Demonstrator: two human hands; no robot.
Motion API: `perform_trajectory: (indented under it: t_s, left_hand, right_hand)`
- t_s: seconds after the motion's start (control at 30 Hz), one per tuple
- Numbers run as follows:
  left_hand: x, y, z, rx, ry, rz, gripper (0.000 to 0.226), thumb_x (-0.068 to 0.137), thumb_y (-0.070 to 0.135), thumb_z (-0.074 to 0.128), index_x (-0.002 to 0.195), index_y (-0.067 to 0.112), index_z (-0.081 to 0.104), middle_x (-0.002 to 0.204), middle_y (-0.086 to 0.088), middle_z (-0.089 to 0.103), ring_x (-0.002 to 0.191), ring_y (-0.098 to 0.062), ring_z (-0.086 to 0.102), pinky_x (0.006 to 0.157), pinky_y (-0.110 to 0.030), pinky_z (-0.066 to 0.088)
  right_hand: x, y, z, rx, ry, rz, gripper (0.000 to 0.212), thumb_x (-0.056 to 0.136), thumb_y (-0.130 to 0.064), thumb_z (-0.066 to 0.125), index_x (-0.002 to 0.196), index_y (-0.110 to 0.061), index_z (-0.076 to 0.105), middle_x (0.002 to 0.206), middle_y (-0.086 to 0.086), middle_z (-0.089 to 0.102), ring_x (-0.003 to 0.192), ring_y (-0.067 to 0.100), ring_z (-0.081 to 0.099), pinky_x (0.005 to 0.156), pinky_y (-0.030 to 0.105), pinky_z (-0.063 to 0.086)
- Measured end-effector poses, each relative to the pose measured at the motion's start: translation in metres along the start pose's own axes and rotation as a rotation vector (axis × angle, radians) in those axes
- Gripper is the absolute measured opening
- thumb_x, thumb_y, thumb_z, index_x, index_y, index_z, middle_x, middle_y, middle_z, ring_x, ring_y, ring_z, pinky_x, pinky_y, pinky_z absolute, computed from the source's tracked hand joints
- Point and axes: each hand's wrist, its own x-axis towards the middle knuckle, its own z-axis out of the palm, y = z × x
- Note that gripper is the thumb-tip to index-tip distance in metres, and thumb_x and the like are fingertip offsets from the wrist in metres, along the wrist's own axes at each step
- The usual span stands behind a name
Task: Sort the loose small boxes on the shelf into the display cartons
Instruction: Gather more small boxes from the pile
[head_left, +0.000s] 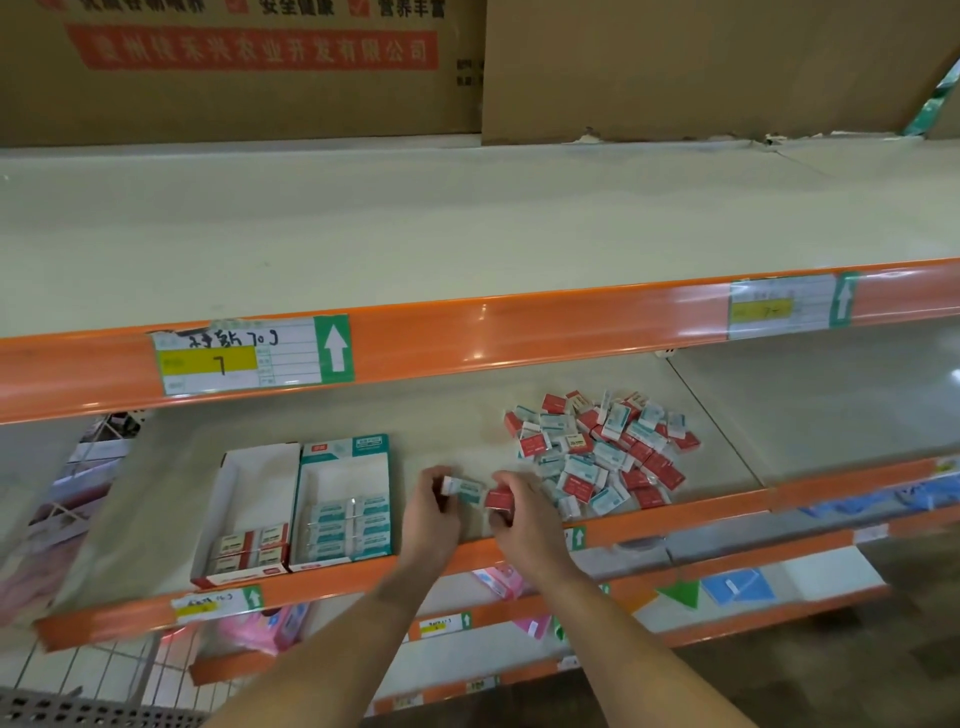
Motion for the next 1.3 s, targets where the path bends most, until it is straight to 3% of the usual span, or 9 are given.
perform_trajectory:
  t_s: [0.17, 0.33, 0.47, 0.6, 0.67, 0.83, 1.03, 1.13, 1.3]
  left_hand:
    - [-0.005, -0.005, 0.001, 0.112, 0.087, 0.032, 0.035, 0.089, 0.007, 0.064, 0.122, 0.019, 0.058, 0.12, 0.006, 0.051, 0.102, -0.006, 0.05, 0.092, -0.018, 0.04]
    - [-0.006, -0.007, 0.0, 0.143, 0.078, 0.06, 0.033, 0.088, 0.004, 0.064, 0.119, 0.017, 0.061, 0.119, 0.005, 0.051, 0.102, -0.009, 0.052, 0.09, -0.015, 0.042]
    - [-0.007, -0.007, 0.001, 0.178, 0.061, 0.096, 0.032, 0.089, 0.004, 0.063, 0.118, 0.018, 0.062, 0.116, 0.006, 0.051, 0.102, -0.008, 0.052, 0.087, -0.01, 0.039]
    - [-0.003, -0.009, 0.0, 0.182, 0.048, 0.105, 0.035, 0.087, 0.0, 0.063, 0.118, 0.016, 0.063, 0.118, 0.005, 0.05, 0.101, -0.006, 0.049, 0.074, 0.008, 0.033]
    - [-0.002, -0.01, 0.0, 0.168, 0.05, 0.098, 0.034, 0.087, 0.001, 0.063, 0.118, 0.016, 0.062, 0.118, 0.005, 0.05, 0.101, -0.006, 0.049, 0.072, 0.009, 0.034]
    - [-0.001, -0.013, 0.002, 0.146, 0.051, 0.079, 0.031, 0.09, 0.007, 0.064, 0.117, 0.02, 0.059, 0.118, 0.008, 0.047, 0.106, -0.007, 0.051, 0.073, 0.004, 0.037]
    - [0.0, -0.016, 0.001, 0.209, 0.028, 0.123, 0.046, 0.086, 0.0, 0.06, 0.127, 0.019, 0.054, 0.132, 0.005, 0.037, 0.12, -0.013, 0.039, 0.104, -0.024, 0.042]
    - [0.001, -0.015, 0.002, 0.248, 0.024, 0.119, 0.044, 0.087, 0.003, 0.062, 0.128, 0.018, 0.056, 0.128, 0.007, 0.043, 0.116, -0.013, 0.041, 0.1, -0.021, 0.043]
    - [0.006, -0.011, 0.004, 0.389, 0.017, 0.143, 0.04, 0.09, 0.012, 0.063, 0.129, 0.017, 0.059, 0.127, 0.002, 0.048, 0.119, -0.018, 0.042, 0.104, -0.027, 0.04]
  right_hand:
    - [0.0, 0.001, 0.001, 0.009, 0.013, 0.015, 0.045, 0.09, -0.014, 0.069, 0.132, -0.017, 0.053, 0.135, -0.003, 0.041, 0.119, 0.012, 0.052, 0.1, 0.02, 0.046]
    - [0.001, 0.002, -0.002, 0.063, 0.054, 0.009, 0.018, 0.098, -0.028, 0.059, 0.115, -0.023, 0.057, 0.113, -0.009, 0.055, 0.098, 0.005, 0.055, 0.077, 0.009, 0.041]
    - [0.007, 0.003, -0.004, 0.076, 0.065, 0.038, 0.008, 0.101, -0.033, 0.052, 0.103, -0.027, 0.057, 0.095, -0.009, 0.062, 0.086, 0.006, 0.062, 0.064, 0.01, 0.045]
    - [0.01, 0.003, -0.002, 0.076, 0.078, 0.059, 0.024, 0.097, -0.036, 0.059, 0.118, -0.026, 0.056, 0.108, -0.008, 0.063, 0.097, 0.006, 0.062, 0.078, 0.016, 0.052]
    - [0.009, 0.004, -0.001, 0.058, 0.063, 0.053, 0.039, 0.093, -0.034, 0.066, 0.128, -0.026, 0.052, 0.119, -0.01, 0.058, 0.106, 0.006, 0.058, 0.087, 0.018, 0.052]
    - [0.008, 0.005, 0.0, 0.014, 0.073, 0.049, 0.044, 0.09, -0.028, 0.071, 0.131, -0.023, 0.054, 0.132, -0.005, 0.051, 0.112, 0.008, 0.057, 0.088, 0.015, 0.05]
    - [0.009, 0.001, 0.0, -0.067, 0.062, 0.026, 0.054, 0.091, -0.024, 0.07, 0.14, -0.021, 0.051, 0.14, -0.006, 0.045, 0.128, 0.01, 0.048, 0.099, 0.018, 0.044]
    - [0.008, 0.001, 0.0, -0.116, 0.048, 0.007, 0.045, 0.093, -0.023, 0.067, 0.136, -0.02, 0.056, 0.138, -0.007, 0.045, 0.125, 0.007, 0.047, 0.093, 0.01, 0.038]
    - [0.006, -0.002, 0.002, -0.125, 0.031, -0.009, 0.039, 0.095, -0.023, 0.064, 0.133, -0.019, 0.057, 0.135, -0.006, 0.046, 0.12, 0.01, 0.054, 0.096, 0.016, 0.045]
